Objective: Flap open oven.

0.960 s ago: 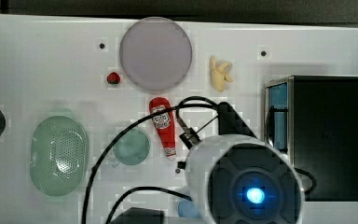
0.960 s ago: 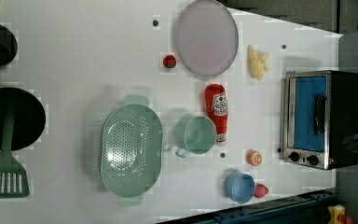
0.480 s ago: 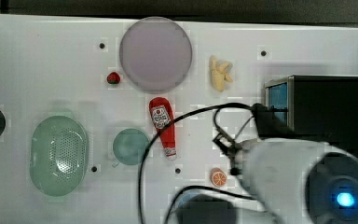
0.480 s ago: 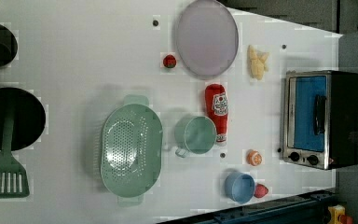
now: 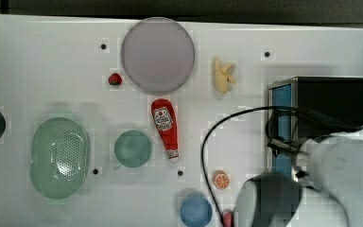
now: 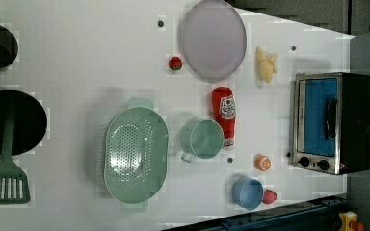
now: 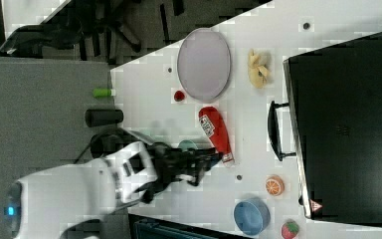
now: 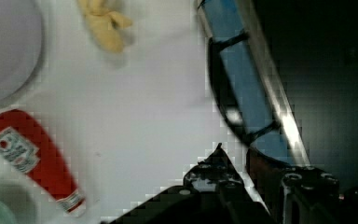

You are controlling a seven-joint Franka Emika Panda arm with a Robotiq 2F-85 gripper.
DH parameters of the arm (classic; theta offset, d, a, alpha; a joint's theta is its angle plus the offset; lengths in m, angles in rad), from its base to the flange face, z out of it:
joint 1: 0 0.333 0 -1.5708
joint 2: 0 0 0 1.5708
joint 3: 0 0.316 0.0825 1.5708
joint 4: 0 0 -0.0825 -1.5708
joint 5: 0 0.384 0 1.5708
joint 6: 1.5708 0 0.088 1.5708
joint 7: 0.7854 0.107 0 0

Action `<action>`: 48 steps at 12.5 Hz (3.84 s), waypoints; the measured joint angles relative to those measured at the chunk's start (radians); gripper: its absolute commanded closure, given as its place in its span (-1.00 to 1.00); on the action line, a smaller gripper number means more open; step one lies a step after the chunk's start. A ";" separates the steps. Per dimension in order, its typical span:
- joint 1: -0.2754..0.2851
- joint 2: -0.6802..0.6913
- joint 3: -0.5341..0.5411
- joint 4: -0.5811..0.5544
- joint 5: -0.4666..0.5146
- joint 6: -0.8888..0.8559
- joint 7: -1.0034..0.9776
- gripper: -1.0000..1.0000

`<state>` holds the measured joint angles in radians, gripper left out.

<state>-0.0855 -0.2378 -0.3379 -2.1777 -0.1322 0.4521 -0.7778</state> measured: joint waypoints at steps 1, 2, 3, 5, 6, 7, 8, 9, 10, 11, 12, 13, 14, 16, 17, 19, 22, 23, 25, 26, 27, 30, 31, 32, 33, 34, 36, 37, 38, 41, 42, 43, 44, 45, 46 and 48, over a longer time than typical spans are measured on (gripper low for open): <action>-0.008 0.024 -0.020 -0.004 0.004 0.040 -0.066 0.65; -0.013 0.049 -0.039 -0.012 0.005 0.081 -0.126 0.65; -0.024 0.079 -0.046 -0.018 0.003 0.125 -0.179 0.65; -0.025 0.147 -0.066 -0.018 -0.004 0.203 -0.263 0.65; -0.025 0.182 -0.073 -0.016 0.002 0.217 -0.293 0.65; -0.025 0.215 -0.079 -0.020 0.007 0.242 -0.316 0.65; -0.026 0.243 -0.081 -0.029 0.007 0.282 -0.323 0.65; -0.026 0.266 -0.081 -0.041 0.009 0.300 -0.329 0.65; -0.025 0.289 -0.081 -0.047 0.010 0.305 -0.329 0.65; -0.023 0.311 -0.080 -0.053 0.005 0.322 -0.331 0.65; -0.024 0.333 -0.079 -0.061 0.004 0.346 -0.332 0.65; -0.026 0.346 -0.075 -0.068 0.002 0.346 -0.335 0.65; -0.026 0.356 -0.074 -0.072 0.001 0.347 -0.339 0.65; -0.030 0.367 -0.072 -0.072 0.001 0.349 -0.340 0.65; -0.029 0.367 -0.071 -0.072 0.008 0.353 -0.341 0.65; -0.025 0.368 -0.073 -0.068 0.004 0.364 -0.341 0.65; -0.024 0.367 -0.063 -0.074 -0.005 0.387 -0.340 0.65; -0.023 0.368 -0.059 -0.078 -0.042 0.396 -0.329 0.65; -0.021 0.368 -0.036 -0.090 -0.126 0.404 -0.275 0.65; -0.008 0.368 -0.030 -0.096 -0.144 0.404 -0.241 0.65; 0.000 0.368 -0.016 -0.098 -0.183 0.391 -0.210 0.65; 0.020 0.377 0.039 -0.111 -0.298 0.391 -0.064 0.65; 0.032 0.381 0.058 -0.123 -0.352 0.392 -0.012 0.65; 0.049 0.394 0.076 -0.131 -0.412 0.392 0.044 0.65; 0.061 0.412 0.099 -0.135 -0.475 0.392 0.098 0.65; 0.076 0.436 0.116 -0.135 -0.551 0.393 0.161 0.65; 0.120 0.497 0.130 -0.129 -0.643 0.392 0.306 0.65; 0.143 0.526 0.141 -0.129 -0.690 0.390 0.393 0.65; 0.162 0.558 0.157 -0.129 -0.743 0.389 0.481 0.65; 0.210 0.670 0.185 -0.129 -0.895 0.388 0.735 0.65; 0.229 0.708 0.182 -0.127 -0.926 0.384 0.796 0.65; 0.239 0.743 0.185 -0.127 -0.931 0.383 0.841 0.65; 0.245 0.767 0.188 -0.121 -0.932 0.375 0.874 0.65; 0.255 0.768 0.184 -0.109 -0.928 0.366 0.890 0.65; 0.260 0.766 0.181 -0.100 -0.922 0.366 0.907 0.65; 0.258 0.759 0.182 -0.090 -0.846 0.370 0.926 0.65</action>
<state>0.1729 0.5210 -0.1558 -2.2676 -0.9785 0.8223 0.1483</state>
